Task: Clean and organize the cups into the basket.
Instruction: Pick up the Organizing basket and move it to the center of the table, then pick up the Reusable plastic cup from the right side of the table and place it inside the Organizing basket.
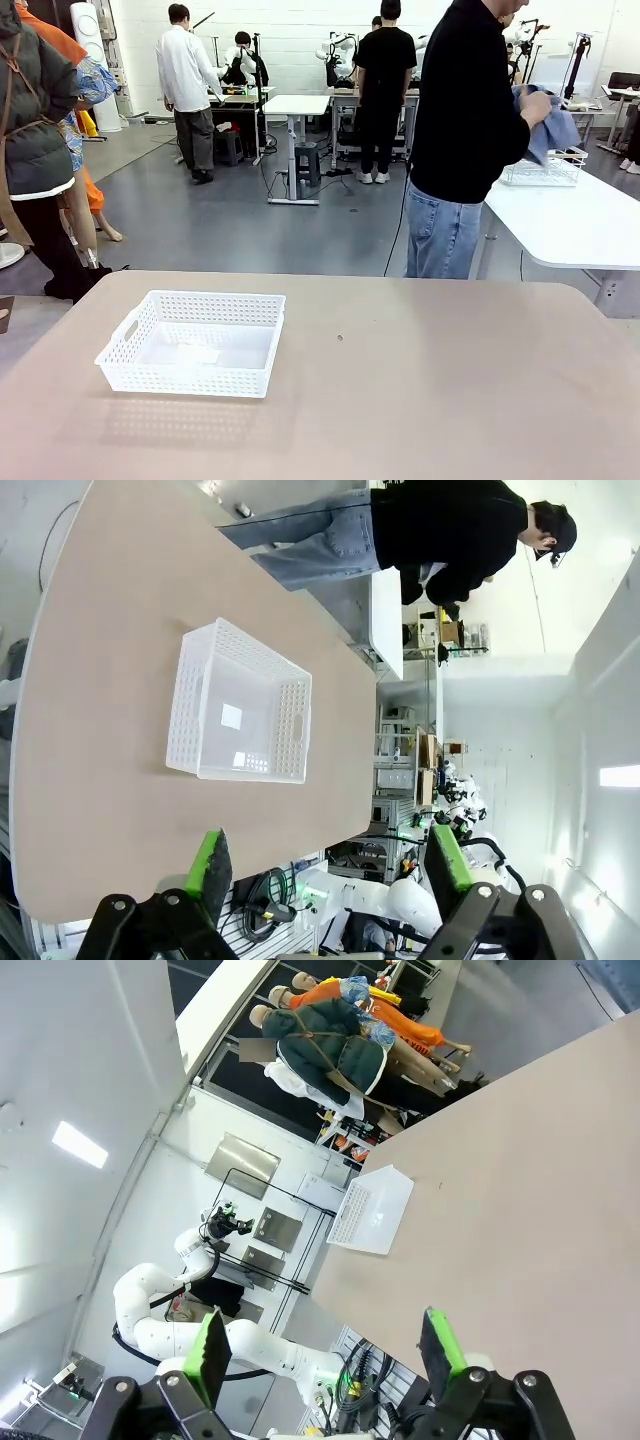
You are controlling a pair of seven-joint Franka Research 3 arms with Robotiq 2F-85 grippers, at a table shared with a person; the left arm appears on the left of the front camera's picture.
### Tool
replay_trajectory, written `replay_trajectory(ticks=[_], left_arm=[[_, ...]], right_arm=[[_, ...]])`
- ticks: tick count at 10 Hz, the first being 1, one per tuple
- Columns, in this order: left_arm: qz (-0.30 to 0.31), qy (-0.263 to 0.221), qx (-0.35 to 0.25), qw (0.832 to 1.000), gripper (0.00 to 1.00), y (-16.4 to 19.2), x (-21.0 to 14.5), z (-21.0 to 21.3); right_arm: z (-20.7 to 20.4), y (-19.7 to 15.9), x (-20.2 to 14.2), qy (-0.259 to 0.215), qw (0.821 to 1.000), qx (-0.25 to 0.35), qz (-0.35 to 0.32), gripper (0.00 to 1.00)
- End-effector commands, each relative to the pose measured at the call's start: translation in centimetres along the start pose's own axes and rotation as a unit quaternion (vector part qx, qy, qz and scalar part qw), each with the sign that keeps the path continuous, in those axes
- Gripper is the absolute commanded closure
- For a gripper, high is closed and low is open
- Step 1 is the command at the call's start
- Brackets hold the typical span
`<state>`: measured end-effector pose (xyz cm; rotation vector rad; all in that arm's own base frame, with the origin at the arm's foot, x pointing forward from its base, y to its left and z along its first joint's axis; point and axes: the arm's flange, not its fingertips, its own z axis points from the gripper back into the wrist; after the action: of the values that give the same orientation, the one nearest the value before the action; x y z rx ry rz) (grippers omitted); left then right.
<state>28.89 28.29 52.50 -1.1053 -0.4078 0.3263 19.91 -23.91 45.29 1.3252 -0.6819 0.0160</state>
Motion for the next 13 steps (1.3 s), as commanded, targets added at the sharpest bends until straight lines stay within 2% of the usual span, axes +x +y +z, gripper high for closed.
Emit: replay_trajectory(ticks=[1,13], left_arm=[[-0.003,0.002,-0.006,1.0,0.0,0.1,-0.05,0.24],[-0.003,0.002,-0.006,1.0,0.0,0.1,-0.05,0.24]], right_arm=[[-0.04,-0.12,0.02,-0.005,1.0,0.009,0.001,0.0],[-0.04,-0.12,0.02,-0.005,1.0,0.009,0.001,0.0]])
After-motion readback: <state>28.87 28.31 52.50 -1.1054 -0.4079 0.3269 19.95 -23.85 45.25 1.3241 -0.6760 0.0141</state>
